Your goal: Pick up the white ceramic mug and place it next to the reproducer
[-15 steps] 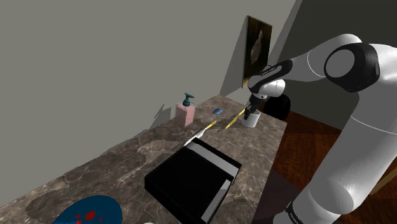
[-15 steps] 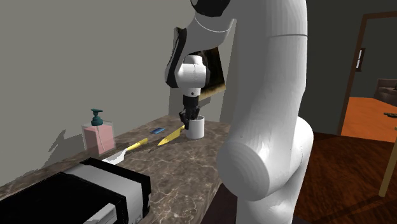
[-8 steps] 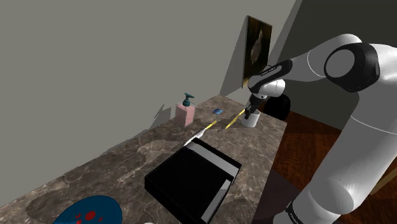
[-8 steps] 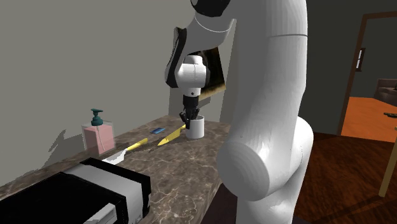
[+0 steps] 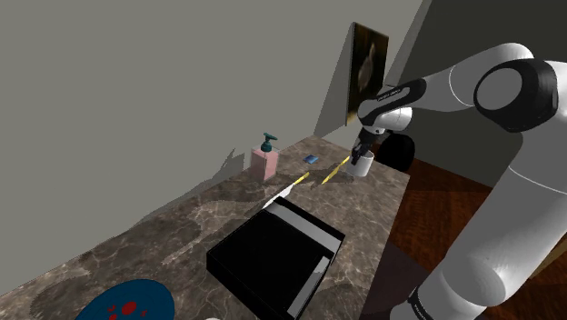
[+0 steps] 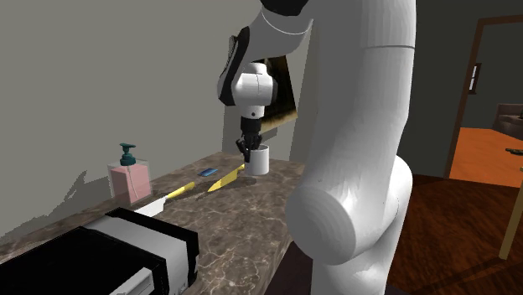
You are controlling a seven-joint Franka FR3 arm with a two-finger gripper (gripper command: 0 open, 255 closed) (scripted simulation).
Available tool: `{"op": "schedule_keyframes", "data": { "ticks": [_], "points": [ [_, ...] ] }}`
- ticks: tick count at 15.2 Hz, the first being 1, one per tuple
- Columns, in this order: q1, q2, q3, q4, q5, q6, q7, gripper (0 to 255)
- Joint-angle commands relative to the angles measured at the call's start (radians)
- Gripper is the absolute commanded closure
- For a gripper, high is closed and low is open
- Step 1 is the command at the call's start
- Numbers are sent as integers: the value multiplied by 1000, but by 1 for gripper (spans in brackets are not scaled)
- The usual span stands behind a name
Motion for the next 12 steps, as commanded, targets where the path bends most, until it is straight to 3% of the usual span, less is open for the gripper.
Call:
{"op": "schedule_keyframes", "data": {
  "ticks": [1,12],
  "points": [
    [0,-15,-1,14,-11,-26,8,255],
    [4,-82,0,96,-58,-167,46,255]
  ]
}}
